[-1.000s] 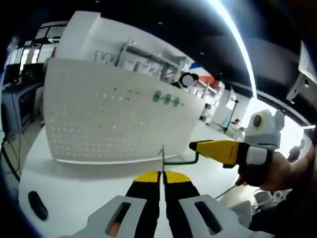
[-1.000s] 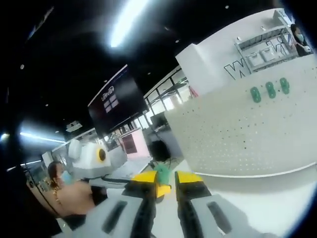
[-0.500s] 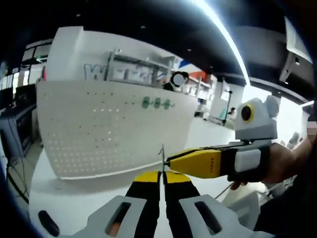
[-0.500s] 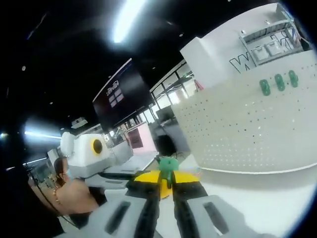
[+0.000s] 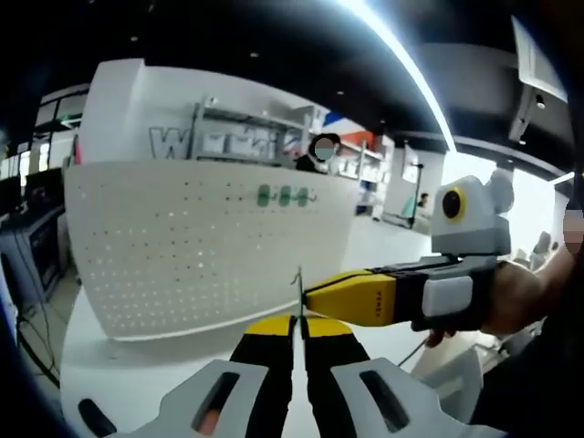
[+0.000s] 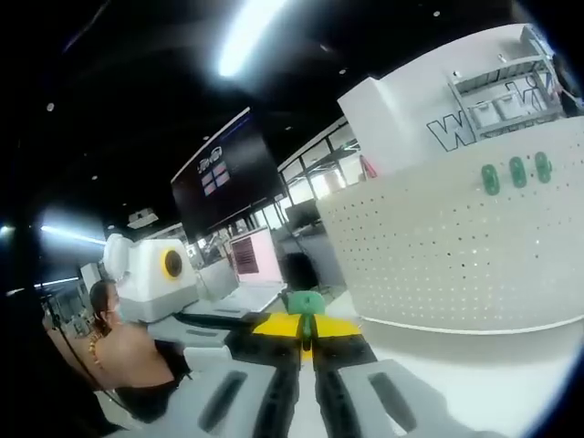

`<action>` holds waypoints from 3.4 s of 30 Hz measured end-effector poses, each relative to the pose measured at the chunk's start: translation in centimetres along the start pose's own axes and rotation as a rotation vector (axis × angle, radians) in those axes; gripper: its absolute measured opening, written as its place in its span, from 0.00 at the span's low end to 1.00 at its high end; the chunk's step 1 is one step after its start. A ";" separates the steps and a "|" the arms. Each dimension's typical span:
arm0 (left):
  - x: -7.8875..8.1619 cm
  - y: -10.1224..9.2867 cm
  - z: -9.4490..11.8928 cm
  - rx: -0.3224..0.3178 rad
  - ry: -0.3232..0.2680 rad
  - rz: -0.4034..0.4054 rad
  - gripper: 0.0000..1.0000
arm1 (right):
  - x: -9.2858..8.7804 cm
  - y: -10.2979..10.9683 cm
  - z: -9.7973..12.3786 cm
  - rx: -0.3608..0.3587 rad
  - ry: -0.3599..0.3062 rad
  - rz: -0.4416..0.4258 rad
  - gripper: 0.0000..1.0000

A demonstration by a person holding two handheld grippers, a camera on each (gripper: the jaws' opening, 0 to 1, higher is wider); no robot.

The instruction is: Insert the hook assembly into the mounting plate slot until the hook locks in place.

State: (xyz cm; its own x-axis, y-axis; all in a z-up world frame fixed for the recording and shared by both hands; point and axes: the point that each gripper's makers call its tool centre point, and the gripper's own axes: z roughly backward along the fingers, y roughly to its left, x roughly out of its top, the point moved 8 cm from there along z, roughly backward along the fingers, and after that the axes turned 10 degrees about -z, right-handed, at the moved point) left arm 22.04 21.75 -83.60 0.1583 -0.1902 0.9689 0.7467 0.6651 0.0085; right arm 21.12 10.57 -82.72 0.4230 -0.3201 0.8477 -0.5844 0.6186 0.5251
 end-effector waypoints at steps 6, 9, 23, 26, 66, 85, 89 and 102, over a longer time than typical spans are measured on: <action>-0.3 0.1 0.2 0.002 -0.024 0.043 0.08 | 0.0 -0.1 -0.1 0.004 0.003 -0.003 0.01; -1.0 0.4 0.1 0.028 0.001 0.041 0.22 | -0.2 -0.3 -0.2 -0.001 0.016 0.011 0.01; -2.0 0.9 0.4 0.026 0.017 0.056 0.65 | -0.2 -1.8 0.2 -0.027 0.033 0.018 0.01; -2.1 1.0 0.5 0.023 0.021 0.056 0.78 | 0.2 -2.1 0.5 -0.033 0.031 0.023 0.01; -2.5 -0.6 0.9 0.008 0.045 0.066 0.96 | 8.9 -13.4 3.4 -0.380 -0.252 0.142 0.01; -3.4 1.0 0.3 0.010 0.083 0.098 0.93 | 13.9 -20.1 5.6 -0.537 -0.372 0.144 0.01; -3.5 1.3 0.0 0.003 0.086 0.108 0.91 | 14.5 -21.1 5.8 -0.560 -0.381 0.148 0.01; -3.7 1.6 -0.5 0.002 0.101 0.116 0.90 | 15.8 -23.7 5.6 -0.618 -0.408 0.154 0.01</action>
State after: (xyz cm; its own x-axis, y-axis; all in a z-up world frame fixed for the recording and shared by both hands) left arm 22.99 23.21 -87.26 0.3078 -0.1834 0.9336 0.7183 0.6883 -0.1016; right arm 37.76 -13.19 -81.30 0.0079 -0.3631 0.9317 -0.0711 0.9292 0.3627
